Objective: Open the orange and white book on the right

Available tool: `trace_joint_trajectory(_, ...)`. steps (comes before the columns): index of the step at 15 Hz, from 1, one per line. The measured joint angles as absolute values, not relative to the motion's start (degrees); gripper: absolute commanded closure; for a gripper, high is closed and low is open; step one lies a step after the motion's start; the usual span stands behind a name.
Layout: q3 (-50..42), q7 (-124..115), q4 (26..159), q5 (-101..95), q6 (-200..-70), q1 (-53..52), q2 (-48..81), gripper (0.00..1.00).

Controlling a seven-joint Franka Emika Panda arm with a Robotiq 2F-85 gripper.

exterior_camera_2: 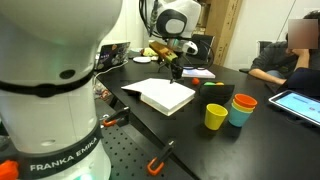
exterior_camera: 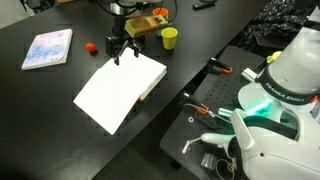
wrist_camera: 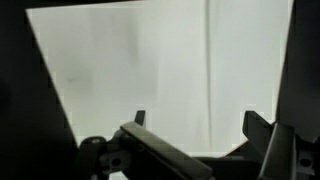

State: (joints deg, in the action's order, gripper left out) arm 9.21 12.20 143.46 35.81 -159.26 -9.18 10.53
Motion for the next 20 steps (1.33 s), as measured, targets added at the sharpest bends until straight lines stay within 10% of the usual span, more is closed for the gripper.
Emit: trace_joint_trajectory(20,9.2,11.1,143.5,32.9,-155.8,2.4,18.0,0.0)
